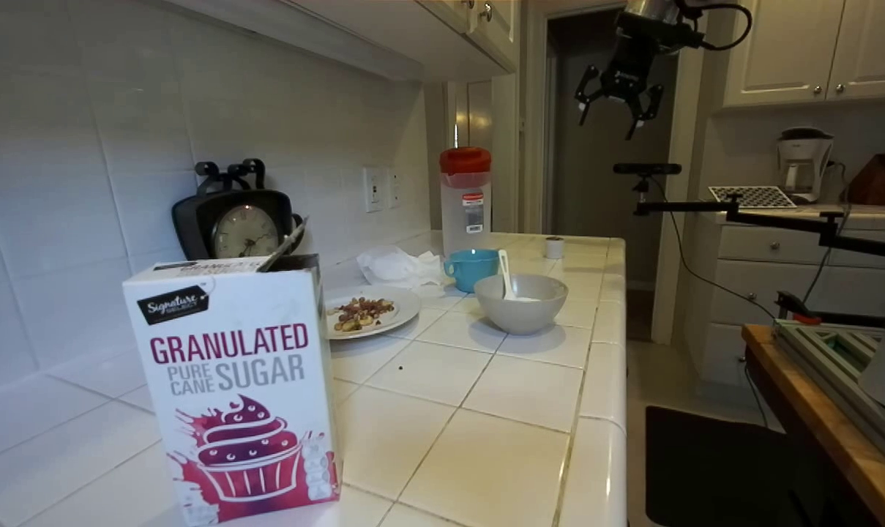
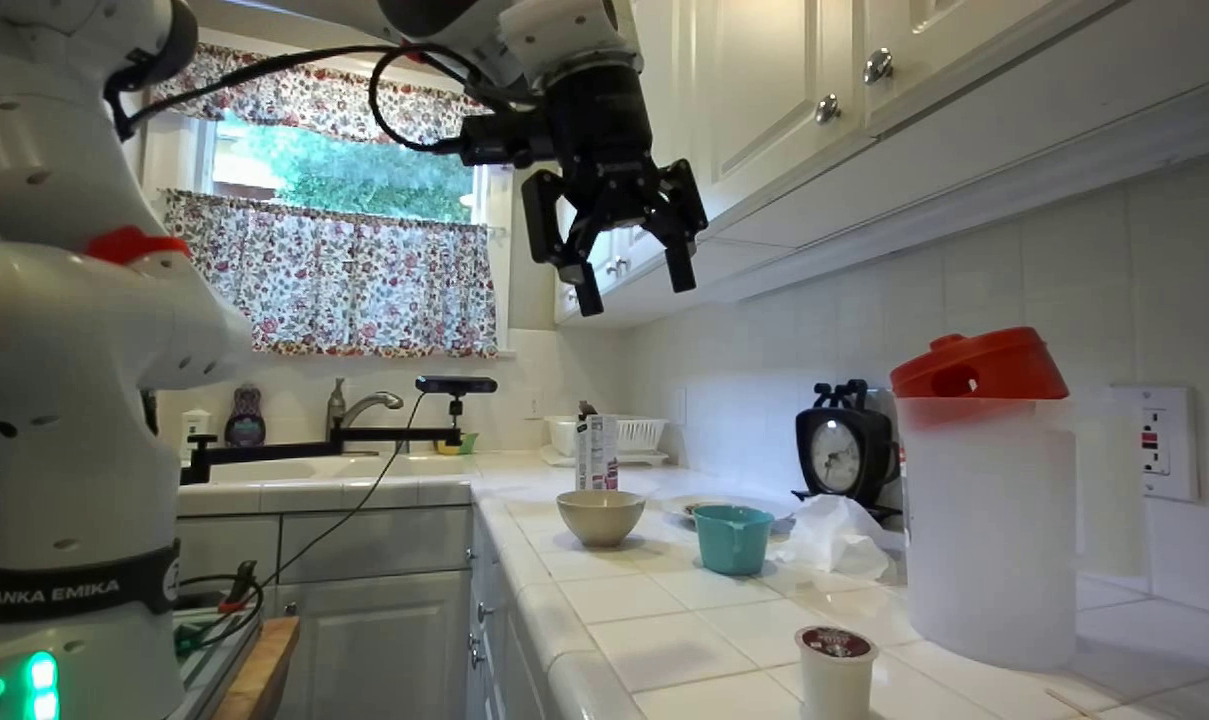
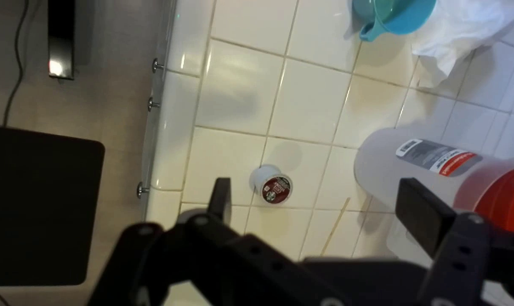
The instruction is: Move the container to the left
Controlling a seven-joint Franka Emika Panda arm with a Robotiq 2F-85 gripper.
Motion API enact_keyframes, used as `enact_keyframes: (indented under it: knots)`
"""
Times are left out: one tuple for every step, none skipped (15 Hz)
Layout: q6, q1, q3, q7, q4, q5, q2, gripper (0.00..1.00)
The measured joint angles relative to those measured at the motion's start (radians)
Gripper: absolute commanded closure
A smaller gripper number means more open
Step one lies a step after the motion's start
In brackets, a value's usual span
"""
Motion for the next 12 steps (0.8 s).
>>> enact_keyframes:
  knots:
    - [0.0, -0.001, -0.003, 0.009, 0.006, 0.004, 0.01, 0.0]
    - [0.0, 0.001, -0.001, 0.018, 0.009, 0.005, 0.013, 0.0]
    - [0.0, 0.001, 0.003, 0.026, 0.01, 0.005, 0.013, 0.0]
    - [0.0, 0.002, 0.004, 0.03, 0.011, 0.005, 0.013, 0.0]
    - [0.0, 0.002, 0.004, 0.031, 0.012, 0.005, 0.013, 0.0]
    - [0.003, 0.002, 0.004, 0.033, 0.01, 0.005, 0.014, 0.0]
    - [0.021, 0.003, 0.005, 0.045, 0.004, 0.005, 0.016, 0.0]
    - [0.048, 0.005, 0.005, 0.065, -0.001, 0.005, 0.022, 0.0]
    - [0.078, 0.008, 0.005, 0.081, -0.003, 0.013, 0.034, 0.0]
    - [0.126, 0.011, 0.005, 0.092, -0.004, 0.029, 0.05, 0.0]
    - [0.19, 0.015, 0.004, 0.101, -0.004, 0.052, 0.073, 0.0]
    - [0.252, 0.021, 0.001, 0.106, -0.001, 0.082, 0.101, 0.0]
